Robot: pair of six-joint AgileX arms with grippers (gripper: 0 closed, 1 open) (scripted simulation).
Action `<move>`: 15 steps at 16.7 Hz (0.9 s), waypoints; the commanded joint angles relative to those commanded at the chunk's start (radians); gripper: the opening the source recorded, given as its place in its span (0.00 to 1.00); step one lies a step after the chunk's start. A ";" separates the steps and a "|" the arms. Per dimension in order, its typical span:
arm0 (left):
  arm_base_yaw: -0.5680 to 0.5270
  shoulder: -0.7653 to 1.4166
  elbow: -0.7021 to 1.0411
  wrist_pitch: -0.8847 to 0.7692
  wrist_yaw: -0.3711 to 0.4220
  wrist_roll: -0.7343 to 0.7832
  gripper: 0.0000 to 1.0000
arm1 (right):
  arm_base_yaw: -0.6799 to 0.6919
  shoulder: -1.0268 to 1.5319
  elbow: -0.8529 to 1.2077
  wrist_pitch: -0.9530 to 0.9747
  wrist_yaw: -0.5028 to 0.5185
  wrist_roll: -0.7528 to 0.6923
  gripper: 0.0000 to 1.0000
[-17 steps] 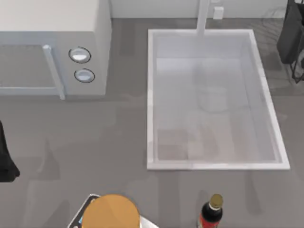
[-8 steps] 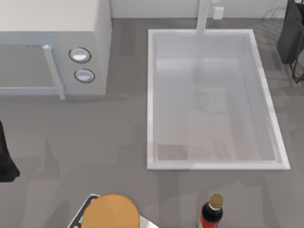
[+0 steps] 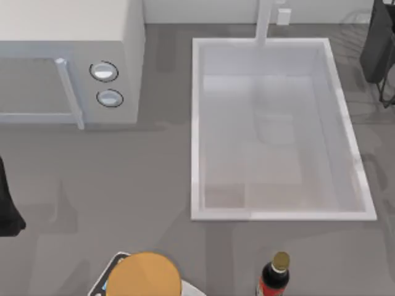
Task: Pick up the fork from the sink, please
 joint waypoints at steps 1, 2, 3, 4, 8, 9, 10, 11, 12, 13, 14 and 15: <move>0.000 0.000 0.000 0.000 0.000 0.000 1.00 | 0.000 0.007 -0.036 0.039 0.000 0.000 0.00; 0.000 0.000 0.000 0.000 0.000 0.000 1.00 | 0.000 0.014 -0.064 0.067 0.000 0.001 0.00; 0.000 0.000 0.000 0.000 0.000 0.000 1.00 | 0.000 0.019 -0.081 0.085 0.000 0.001 0.00; 0.000 0.000 0.000 0.000 0.000 0.000 1.00 | 0.000 0.021 -0.087 0.093 0.000 0.001 0.00; 0.000 0.000 0.000 0.000 0.000 0.000 1.00 | 0.000 0.021 -0.087 0.093 0.000 0.001 0.08; 0.000 0.000 0.000 0.000 0.000 0.000 1.00 | 0.000 0.021 -0.087 0.093 0.000 0.001 0.15; 0.000 0.000 0.000 0.000 0.000 0.000 1.00 | 0.000 0.021 -0.087 0.093 0.000 0.001 0.23; 0.000 0.000 0.000 0.000 0.000 0.000 1.00 | 0.000 0.021 -0.087 0.093 0.000 0.001 0.30; 0.000 0.000 0.000 0.000 0.000 0.000 1.00 | 0.000 0.021 -0.087 0.093 0.000 0.001 0.38; 0.000 0.000 0.000 0.000 0.000 0.000 1.00 | 0.000 0.021 -0.087 0.093 0.000 0.001 0.45; 0.000 0.000 0.000 0.000 0.000 0.000 1.00 | 0.000 0.021 -0.087 0.093 0.000 0.001 0.53; 0.000 0.000 0.000 0.000 0.000 0.000 1.00 | 0.000 0.021 -0.087 0.093 0.000 0.001 0.60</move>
